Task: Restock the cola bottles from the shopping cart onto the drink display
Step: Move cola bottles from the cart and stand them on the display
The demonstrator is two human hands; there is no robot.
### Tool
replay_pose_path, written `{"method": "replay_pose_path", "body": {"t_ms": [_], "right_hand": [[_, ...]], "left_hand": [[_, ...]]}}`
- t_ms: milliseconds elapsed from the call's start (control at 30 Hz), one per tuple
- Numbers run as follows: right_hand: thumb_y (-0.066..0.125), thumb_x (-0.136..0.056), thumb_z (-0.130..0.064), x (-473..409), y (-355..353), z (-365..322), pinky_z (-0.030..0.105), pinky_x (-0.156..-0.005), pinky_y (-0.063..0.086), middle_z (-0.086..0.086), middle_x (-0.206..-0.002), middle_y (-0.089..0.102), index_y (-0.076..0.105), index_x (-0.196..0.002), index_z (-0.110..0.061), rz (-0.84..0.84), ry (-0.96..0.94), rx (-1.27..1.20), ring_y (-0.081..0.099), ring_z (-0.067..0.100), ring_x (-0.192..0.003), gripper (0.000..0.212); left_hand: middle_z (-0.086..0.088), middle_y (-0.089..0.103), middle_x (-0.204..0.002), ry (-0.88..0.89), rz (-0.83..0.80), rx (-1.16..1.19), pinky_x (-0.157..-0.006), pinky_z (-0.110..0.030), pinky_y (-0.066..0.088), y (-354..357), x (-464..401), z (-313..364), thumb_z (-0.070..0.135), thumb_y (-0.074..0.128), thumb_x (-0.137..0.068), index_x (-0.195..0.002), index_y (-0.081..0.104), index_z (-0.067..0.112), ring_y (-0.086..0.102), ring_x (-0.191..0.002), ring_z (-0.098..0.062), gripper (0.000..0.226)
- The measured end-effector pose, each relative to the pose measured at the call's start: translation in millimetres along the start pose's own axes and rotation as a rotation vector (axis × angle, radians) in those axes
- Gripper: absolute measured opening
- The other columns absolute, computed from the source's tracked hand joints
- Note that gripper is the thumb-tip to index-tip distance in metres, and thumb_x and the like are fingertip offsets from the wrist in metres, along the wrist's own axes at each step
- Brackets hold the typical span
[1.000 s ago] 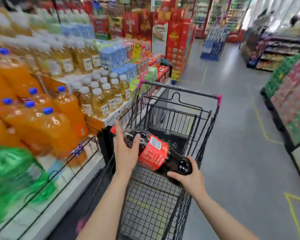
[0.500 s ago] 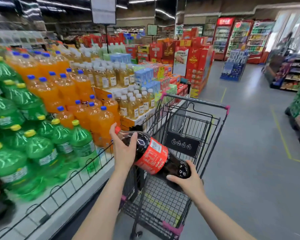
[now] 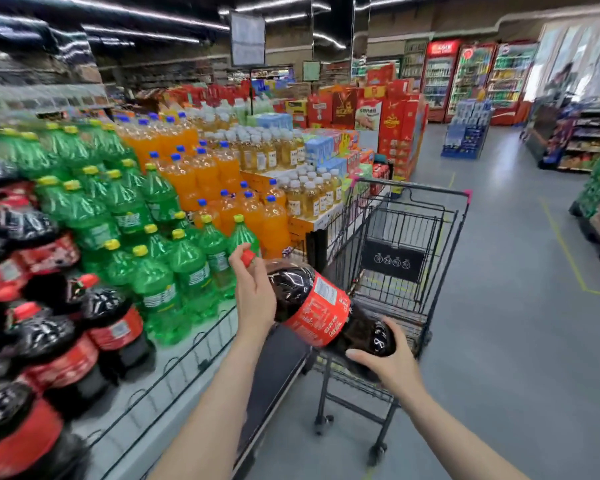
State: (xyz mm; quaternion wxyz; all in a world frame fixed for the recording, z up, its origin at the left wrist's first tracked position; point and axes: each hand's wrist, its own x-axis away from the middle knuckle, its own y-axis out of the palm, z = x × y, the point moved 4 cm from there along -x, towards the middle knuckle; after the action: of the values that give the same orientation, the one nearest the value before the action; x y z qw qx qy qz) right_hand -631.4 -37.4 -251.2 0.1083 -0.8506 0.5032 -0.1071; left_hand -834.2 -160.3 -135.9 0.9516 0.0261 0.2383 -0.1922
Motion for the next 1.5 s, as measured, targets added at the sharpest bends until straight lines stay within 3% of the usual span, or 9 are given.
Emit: {"method": "replay_pose_path", "body": {"t_ms": [67, 200, 467, 700, 800, 900, 1000, 1167, 1500], "right_hand": [[0.089, -0.045, -0.045, 21, 14, -5, 0.029, -0.090, 0.042, -0.003, -0.122, 0.055, 0.038, -0.135, -0.031, -0.031, -0.012, -0.032, 0.053, 0.017, -0.110, 0.105], [0.087, -0.037, -0.052, 54, 42, -15, 0.042, -0.091, 0.050, -0.008, -0.119, 0.053, 0.036, -0.133, -0.037, -0.128, 0.006, -0.063, 0.057, 0.019, -0.108, 0.110], [0.086, -0.040, -0.044, 127, 100, -14, 0.030, -0.053, 0.051, -0.011, -0.114, 0.054, 0.039, -0.120, -0.037, -0.317, -0.002, -0.206, 0.060, 0.013, -0.093, 0.094], [0.088, -0.051, -0.036, 170, 141, -17, 0.032, -0.060, 0.054, -0.015, -0.111, 0.052, 0.039, -0.118, -0.038, -0.408, 0.041, -0.196, 0.056, 0.006, -0.090, 0.083], [0.084, -0.036, -0.050, 176, 164, -27, 0.048, -0.082, 0.055, -0.012, -0.118, 0.052, 0.039, -0.124, -0.035, -0.422, 0.030, -0.178, 0.057, 0.013, -0.102, 0.101], [0.086, -0.034, -0.053, 176, 197, -44, 0.044, -0.098, 0.047, -0.006, -0.125, 0.054, 0.040, -0.127, -0.033, -0.437, -0.034, -0.146, 0.055, 0.014, -0.112, 0.105], [0.091, -0.042, -0.041, 177, 243, -87, 0.024, -0.092, 0.047, -0.011, -0.117, 0.059, 0.045, -0.118, -0.042, -0.481, -0.235, -0.070, 0.056, 0.007, -0.109, 0.089], [0.093, -0.048, -0.017, 170, 311, -164, 0.004, -0.077, 0.043, -0.023, -0.111, 0.055, 0.040, -0.119, -0.037, -0.491, -0.474, -0.034, 0.056, -0.010, -0.098, 0.092], [0.093, -0.043, -0.027, 142, 401, -189, 0.019, -0.087, 0.046, -0.020, -0.106, 0.058, 0.034, -0.116, -0.042, -0.459, -0.469, 0.051, 0.057, 0.003, -0.101, 0.095]], "left_hand": [[0.007, 0.052, -0.096, 0.000, 0.006, -0.006, -0.073, -0.025, 0.034, -29, 6, 8, 0.016, 0.034, -0.101, -0.108, 0.037, 0.038, 0.054, -0.086, -0.003, 0.023], [0.006, 0.060, -0.092, 0.018, 0.069, 0.036, -0.079, -0.015, 0.040, -83, 25, 28, 0.013, 0.037, -0.100, -0.113, 0.041, 0.025, 0.058, -0.086, 0.002, 0.018], [0.001, 0.063, -0.093, 0.166, 0.104, -0.005, -0.076, -0.017, 0.045, -153, 64, 72, 0.012, 0.043, -0.099, -0.110, 0.047, 0.029, 0.061, -0.086, -0.011, 0.020], [-0.006, 0.061, -0.097, 0.182, 0.139, -0.054, -0.079, -0.011, 0.043, -216, 82, 83, 0.007, 0.043, -0.098, -0.112, 0.046, 0.019, 0.061, -0.090, -0.002, 0.019], [-0.002, 0.061, -0.093, 0.219, 0.157, -0.069, -0.079, -0.016, 0.044, -243, 75, 80, 0.004, 0.043, -0.097, -0.112, 0.046, 0.017, 0.060, -0.086, -0.001, 0.020], [0.008, 0.060, -0.090, 0.226, 0.151, -0.056, -0.073, -0.019, 0.044, -266, 60, 79, 0.008, 0.047, -0.096, -0.109, 0.047, 0.027, 0.059, -0.081, -0.011, 0.023], [0.024, 0.056, -0.089, 0.277, 0.100, -0.119, -0.073, -0.022, 0.045, -280, 39, 77, 0.013, 0.052, -0.094, -0.106, 0.049, 0.035, 0.056, -0.079, -0.010, 0.025], [0.018, 0.057, -0.092, 0.327, -0.041, -0.194, -0.078, -0.029, 0.046, -306, -6, 57, 0.018, 0.056, -0.091, -0.108, 0.053, 0.029, 0.055, -0.080, -0.004, 0.020], [0.015, 0.065, -0.094, 0.198, -0.195, -0.128, -0.083, -0.024, 0.050, -360, -74, 2, 0.009, 0.067, -0.084, -0.097, 0.060, 0.039, 0.062, -0.091, -0.005, 0.033]]}}
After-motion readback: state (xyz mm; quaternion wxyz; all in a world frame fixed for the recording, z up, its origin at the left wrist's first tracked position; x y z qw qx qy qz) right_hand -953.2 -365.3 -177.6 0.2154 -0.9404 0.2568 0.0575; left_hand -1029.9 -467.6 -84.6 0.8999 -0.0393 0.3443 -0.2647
